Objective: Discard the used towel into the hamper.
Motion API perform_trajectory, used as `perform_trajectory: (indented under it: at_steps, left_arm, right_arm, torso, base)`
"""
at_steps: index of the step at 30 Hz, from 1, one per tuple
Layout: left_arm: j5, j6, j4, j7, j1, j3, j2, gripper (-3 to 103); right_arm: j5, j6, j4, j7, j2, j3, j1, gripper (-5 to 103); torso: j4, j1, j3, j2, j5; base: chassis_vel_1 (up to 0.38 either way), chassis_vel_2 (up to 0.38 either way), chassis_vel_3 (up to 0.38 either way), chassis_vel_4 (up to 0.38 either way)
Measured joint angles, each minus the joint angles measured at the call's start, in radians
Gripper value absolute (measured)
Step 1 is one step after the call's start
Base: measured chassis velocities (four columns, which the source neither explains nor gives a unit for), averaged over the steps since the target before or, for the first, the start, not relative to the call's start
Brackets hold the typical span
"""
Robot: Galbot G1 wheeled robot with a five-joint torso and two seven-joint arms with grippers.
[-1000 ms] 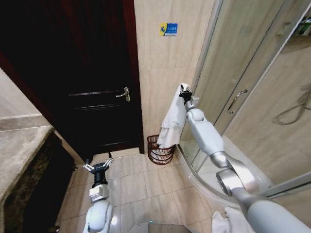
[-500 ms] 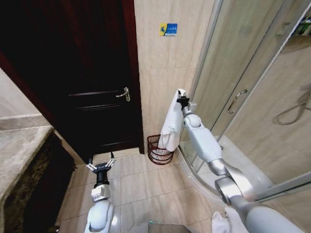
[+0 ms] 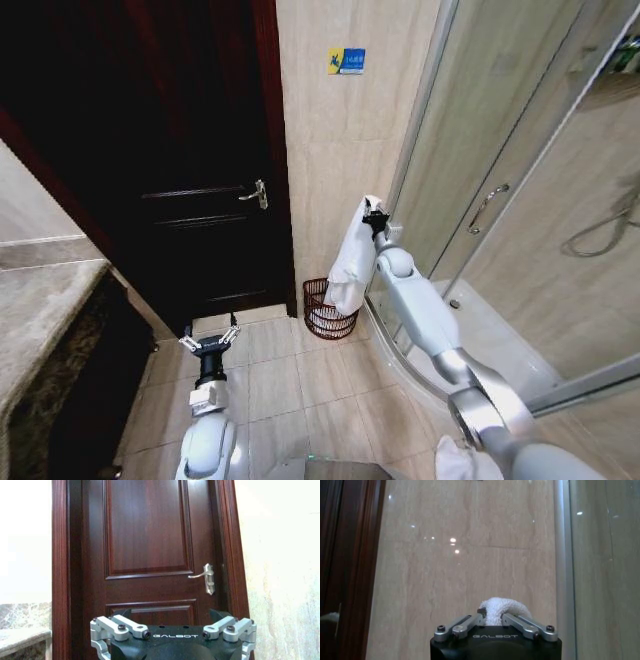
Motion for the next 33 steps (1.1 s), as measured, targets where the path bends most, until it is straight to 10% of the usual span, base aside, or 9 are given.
perform_trajectory:
  at_steps: [33]
  left_arm:
    - [-0.003, 0.007, 0.008, 0.001, -0.022, 0.002, 0.0, 100]
  right_arm:
    - [-0.07, 0.007, 0.244, 0.034, 0.011, 0.088, -0.318, 3]
  torso:
    - [0.0001, 0.0, 0.0, 0.0, -0.0001]
  base:
    - [-0.049, 0.057, 0.049, -0.05]
